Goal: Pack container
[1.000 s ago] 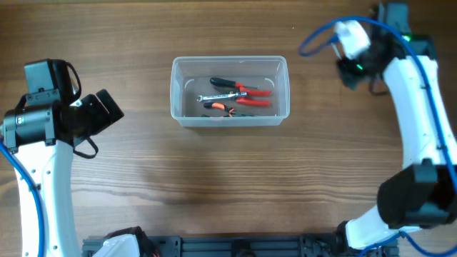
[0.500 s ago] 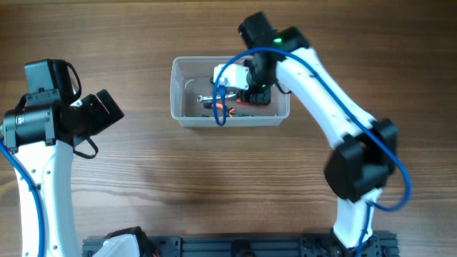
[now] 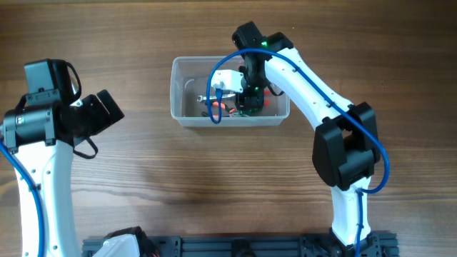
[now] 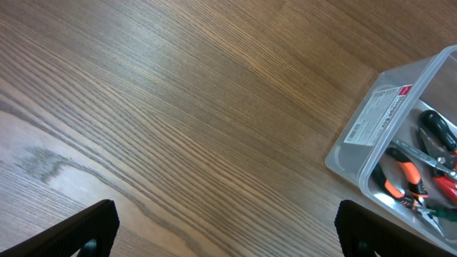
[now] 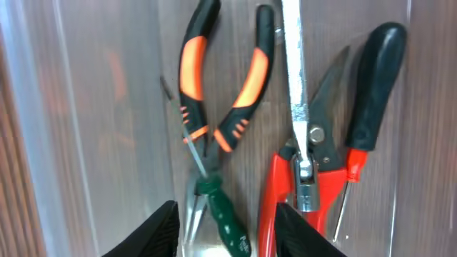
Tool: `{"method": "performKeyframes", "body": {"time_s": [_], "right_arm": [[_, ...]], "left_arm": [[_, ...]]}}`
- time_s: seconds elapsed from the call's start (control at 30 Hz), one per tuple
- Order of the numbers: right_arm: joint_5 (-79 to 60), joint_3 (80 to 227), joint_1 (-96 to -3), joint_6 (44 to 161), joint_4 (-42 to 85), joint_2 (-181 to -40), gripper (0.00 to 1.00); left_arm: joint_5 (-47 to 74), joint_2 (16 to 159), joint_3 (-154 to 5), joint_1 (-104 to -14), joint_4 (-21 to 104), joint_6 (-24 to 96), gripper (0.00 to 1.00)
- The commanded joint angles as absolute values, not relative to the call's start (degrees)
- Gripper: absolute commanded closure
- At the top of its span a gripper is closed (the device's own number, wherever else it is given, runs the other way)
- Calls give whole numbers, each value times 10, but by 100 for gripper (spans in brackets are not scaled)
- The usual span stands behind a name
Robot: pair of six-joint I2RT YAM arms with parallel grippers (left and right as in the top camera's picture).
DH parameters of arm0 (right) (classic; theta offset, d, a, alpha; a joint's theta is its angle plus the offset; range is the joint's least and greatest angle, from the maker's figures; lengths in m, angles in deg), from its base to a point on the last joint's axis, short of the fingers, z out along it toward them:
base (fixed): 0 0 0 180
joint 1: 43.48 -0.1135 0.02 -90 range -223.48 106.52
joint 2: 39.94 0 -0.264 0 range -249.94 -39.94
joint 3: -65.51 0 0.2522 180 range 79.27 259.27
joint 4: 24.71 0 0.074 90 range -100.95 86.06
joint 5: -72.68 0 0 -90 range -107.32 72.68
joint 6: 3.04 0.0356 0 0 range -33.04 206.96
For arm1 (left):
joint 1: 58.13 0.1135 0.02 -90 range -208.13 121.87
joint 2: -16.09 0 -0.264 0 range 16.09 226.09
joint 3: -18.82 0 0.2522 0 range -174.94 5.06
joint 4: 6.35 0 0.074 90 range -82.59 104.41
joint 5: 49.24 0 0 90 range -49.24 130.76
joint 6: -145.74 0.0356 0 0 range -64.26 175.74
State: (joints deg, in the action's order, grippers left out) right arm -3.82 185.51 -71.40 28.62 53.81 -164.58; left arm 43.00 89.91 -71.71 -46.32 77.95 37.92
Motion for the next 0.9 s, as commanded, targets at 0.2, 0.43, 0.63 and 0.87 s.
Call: {"method": "performKeyframes", "body": {"time_s": [0.2,0.43,0.63,0.87], "right_arm": [[-139,1925,-663,563,437,-1546,33],[-94,1925,-476,807,292,-1479,0],[-96,1924,-395,803,360,-1464,0],[-118,1710,-379,803,316,-1270,0]], "left_arm": [[432,899,-718,-529,721,463,0],[434,939,-718,-613,494,511,0],[532,950,-718,-625,462,552,0],[556,811,-651,-643,502,488,0]]}}
